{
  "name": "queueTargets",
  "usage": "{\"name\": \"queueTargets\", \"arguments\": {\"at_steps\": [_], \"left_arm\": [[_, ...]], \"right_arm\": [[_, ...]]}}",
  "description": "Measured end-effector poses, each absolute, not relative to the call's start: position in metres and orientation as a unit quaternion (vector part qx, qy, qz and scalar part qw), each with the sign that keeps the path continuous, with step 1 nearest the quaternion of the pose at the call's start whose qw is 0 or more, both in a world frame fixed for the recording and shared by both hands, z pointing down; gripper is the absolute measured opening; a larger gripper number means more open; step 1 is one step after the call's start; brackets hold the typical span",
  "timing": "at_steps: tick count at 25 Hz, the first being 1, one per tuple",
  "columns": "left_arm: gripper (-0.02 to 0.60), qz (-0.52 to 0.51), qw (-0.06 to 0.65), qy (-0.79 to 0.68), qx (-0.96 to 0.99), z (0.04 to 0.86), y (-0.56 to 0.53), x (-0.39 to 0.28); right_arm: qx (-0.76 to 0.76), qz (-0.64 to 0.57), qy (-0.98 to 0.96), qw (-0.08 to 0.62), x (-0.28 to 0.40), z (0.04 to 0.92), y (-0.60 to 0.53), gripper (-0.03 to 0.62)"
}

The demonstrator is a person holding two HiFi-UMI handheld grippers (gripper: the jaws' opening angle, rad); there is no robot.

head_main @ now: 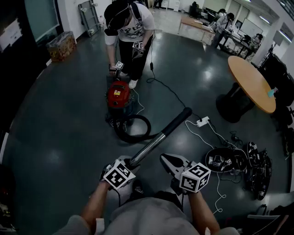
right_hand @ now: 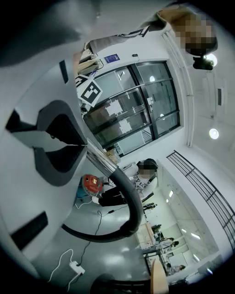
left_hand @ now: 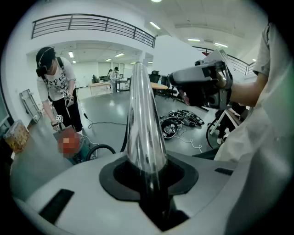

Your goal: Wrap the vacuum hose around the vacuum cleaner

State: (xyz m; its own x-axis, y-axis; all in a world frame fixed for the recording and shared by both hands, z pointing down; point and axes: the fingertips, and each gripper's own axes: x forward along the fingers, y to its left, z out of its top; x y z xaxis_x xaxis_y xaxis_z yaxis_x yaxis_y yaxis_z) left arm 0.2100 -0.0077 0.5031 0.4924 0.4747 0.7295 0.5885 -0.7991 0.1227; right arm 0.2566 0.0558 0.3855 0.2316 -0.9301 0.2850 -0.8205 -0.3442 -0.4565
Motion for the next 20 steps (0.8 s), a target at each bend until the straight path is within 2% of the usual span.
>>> {"name": "queueTargets", "arguments": {"at_steps": [5, 6, 9, 10, 16, 20], "left_arm": [[0.113, -0.381, 0.024, -0.296, -0.875, 0.501, -0.025, 0.222], [0.114, -0.379, 0.019, -0.293, -0.878, 0.501, -0.028, 0.224], [0.114, -0.371, 0.012, -0.279, -0.886, 0.505, -0.034, 0.234], [0.114, -0.370, 0.012, -0.275, -0.887, 0.507, -0.034, 0.236], [0.114, -0.375, -0.001, -0.259, -0.890, 0.499, -0.009, 0.240], [0.114, -0.377, -0.001, -0.258, -0.890, 0.494, 0.011, 0.240]], "right_arm": [[-0.766, -0.285, 0.568, 0.098, 0.254, 0.406, 0.007, 0.009], [-0.759, -0.291, 0.572, 0.104, 0.254, 0.410, -0.002, 0.045], [-0.737, -0.314, 0.581, 0.145, 0.258, 0.422, -0.026, 0.210], [-0.731, -0.319, 0.580, 0.162, 0.261, 0.424, -0.031, 0.234], [-0.689, -0.333, 0.592, 0.254, 0.280, 0.421, -0.048, 0.245], [-0.667, -0.335, 0.610, 0.266, 0.286, 0.417, -0.053, 0.244]]}}
